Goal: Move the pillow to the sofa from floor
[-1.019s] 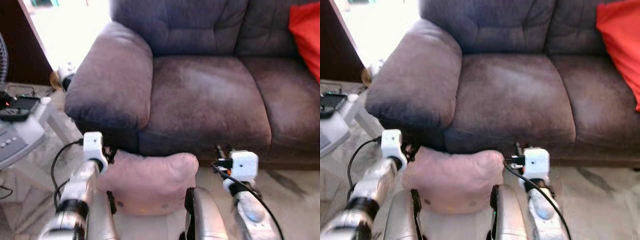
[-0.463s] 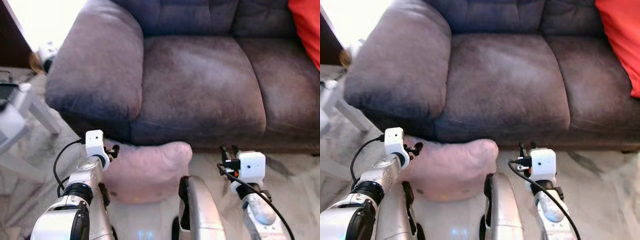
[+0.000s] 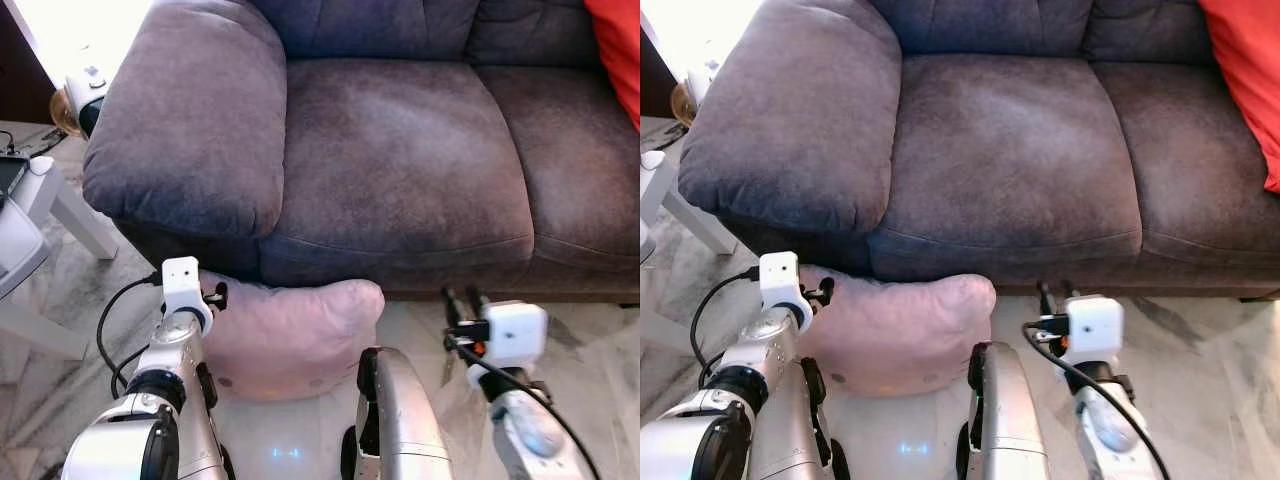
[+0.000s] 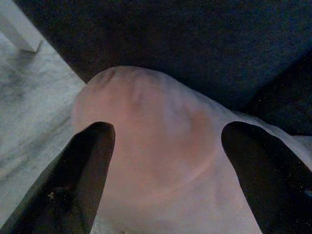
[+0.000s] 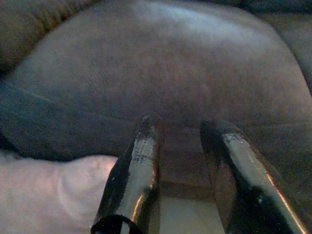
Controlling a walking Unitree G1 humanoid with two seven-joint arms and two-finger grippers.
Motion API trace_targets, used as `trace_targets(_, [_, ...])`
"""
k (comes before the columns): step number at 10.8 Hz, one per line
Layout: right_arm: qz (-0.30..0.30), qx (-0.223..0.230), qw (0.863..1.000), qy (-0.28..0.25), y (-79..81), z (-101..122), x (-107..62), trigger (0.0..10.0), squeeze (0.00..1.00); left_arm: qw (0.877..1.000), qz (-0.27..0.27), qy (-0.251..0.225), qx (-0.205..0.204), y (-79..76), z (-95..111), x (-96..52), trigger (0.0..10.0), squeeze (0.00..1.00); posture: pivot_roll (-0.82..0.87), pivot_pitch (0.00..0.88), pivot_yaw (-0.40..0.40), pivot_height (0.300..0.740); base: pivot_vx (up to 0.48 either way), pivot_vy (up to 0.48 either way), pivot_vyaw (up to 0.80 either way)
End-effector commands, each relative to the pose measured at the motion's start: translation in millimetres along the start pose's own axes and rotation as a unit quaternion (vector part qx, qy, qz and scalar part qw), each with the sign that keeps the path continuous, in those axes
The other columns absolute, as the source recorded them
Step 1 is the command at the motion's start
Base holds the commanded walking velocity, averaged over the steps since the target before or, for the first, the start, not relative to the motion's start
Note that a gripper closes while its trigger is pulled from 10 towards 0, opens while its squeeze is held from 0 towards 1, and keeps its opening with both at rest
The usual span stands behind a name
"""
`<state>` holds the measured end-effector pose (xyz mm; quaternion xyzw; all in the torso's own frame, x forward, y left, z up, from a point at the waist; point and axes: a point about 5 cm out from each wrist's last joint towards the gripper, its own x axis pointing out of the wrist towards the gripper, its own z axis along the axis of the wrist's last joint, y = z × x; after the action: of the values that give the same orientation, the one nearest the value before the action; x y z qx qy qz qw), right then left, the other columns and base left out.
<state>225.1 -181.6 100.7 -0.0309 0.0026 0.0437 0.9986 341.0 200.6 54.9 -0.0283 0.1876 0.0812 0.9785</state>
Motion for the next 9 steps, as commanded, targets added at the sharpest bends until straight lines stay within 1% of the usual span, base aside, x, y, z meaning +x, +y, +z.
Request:
trace_targets(1, [-0.005, 0.007, 1.000, -0.008, -3.9, 6, -11.0, 10.0, 0.00, 1.000, 0.011, 0.015, 0.002, 3.3, -14, -3.4, 10.0, 0.00, -0.04, 0.220, -0.129, 0.506, 0.000, 0.000, 0.00])
trace_targets(2, [0.001, 0.005, 1.000, 0.001, -2.6, 7, -24.9, 10.0, 0.00, 1.000, 0.022, 0.014, 0.000, 7.1, -14, -3.3, 10.0, 0.00, -0.04, 0.224, -0.132, 0.506, 0.000, 0.000, 0.00])
trace_targets(3, [0.010, 0.003, 1.000, 0.022, -0.1, 6, -43.4, 10.0, 0.00, 0.999, 0.034, 0.012, 0.000, 12.5, -12, -2.8, 10.0, 0.00, -0.05, 0.242, -0.138, 0.506, 0.000, 0.000, 0.00])
trace_targets(4, [0.010, 0.007, 0.999, 0.031, -0.8, 6, -51.6, 10.0, 0.00, 0.999, 0.042, 0.007, 0.004, 14.7, -9, -2.0, 10.0, 0.00, -0.06, 0.256, -0.142, 0.506, 0.000, 0.000, 0.00])
trace_targets(5, [0.012, 0.005, 0.999, 0.037, -1.5, 7, -57.0, 10.0, 0.00, 0.999, 0.043, -0.005, -0.010, 14.4, -2, -0.2, 10.0, 0.00, -0.07, 0.267, -0.147, 0.506, 0.000, 0.000, 0.00])
trace_targets(7, [0.014, 0.003, 0.999, 0.035, -1.8, 17, -57.5, 10.0, 0.00, 0.999, 0.030, -0.015, -0.029, 10.0, 4, 1.5, 10.0, 0.00, -0.08, 0.283, -0.153, 0.506, 0.000, 0.000, 0.00])
trace_targets(9, [0.017, 0.007, 0.999, 0.035, 0.1, 23, -63.7, 10.0, 0.00, 0.999, 0.042, -0.021, -0.022, 9.3, 3, 0.7, 10.0, 0.00, -0.09, 0.299, -0.163, 0.506, 0.000, 0.000, 0.00])
